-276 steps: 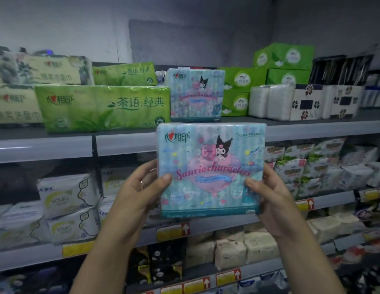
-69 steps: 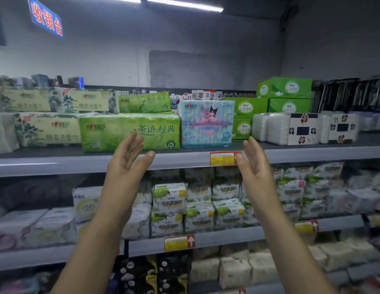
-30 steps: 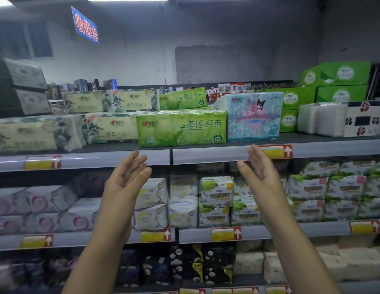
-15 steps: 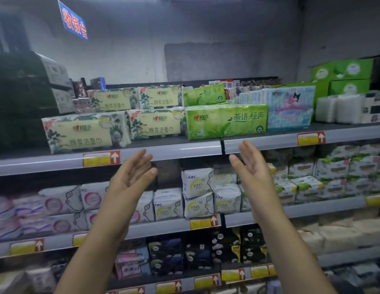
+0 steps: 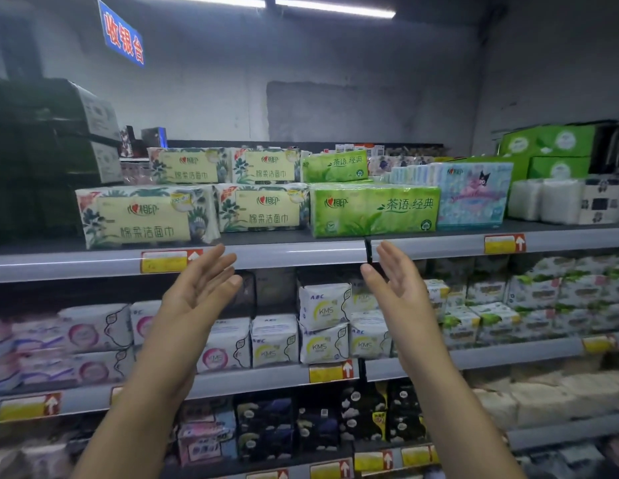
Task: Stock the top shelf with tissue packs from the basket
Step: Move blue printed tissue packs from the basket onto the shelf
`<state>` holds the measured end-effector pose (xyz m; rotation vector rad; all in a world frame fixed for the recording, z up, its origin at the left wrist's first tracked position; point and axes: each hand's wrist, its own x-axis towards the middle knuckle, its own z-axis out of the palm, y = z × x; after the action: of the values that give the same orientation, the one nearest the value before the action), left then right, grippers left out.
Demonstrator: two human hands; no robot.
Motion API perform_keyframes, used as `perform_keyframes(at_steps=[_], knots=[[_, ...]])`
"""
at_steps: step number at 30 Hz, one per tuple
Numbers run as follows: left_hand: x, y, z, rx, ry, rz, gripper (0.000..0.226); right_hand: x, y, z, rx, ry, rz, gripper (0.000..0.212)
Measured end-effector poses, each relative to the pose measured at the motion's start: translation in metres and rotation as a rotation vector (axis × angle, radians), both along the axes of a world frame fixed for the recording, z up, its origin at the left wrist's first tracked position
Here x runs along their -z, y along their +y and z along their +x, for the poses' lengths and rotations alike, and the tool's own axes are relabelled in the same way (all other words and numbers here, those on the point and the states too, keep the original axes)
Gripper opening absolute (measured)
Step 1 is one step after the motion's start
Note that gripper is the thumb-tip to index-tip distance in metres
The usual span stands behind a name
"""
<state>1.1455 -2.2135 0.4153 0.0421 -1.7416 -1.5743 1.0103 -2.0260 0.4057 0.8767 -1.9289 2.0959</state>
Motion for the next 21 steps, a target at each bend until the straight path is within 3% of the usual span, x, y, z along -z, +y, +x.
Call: perform_keyframes(at_steps=[10, 21], knots=[[0.000, -0.058, 0.044, 0.041, -0.025, -0.001, 0.037, 0.001, -0.051, 0.056, 0.061, -0.008, -0.038, 0.047], [0.002, -0.142, 0.119, 0.043, -0.040, 0.013, 0.046, 0.003, -0.132, 0.132, 0.051, -0.025, -0.034, 0.052]])
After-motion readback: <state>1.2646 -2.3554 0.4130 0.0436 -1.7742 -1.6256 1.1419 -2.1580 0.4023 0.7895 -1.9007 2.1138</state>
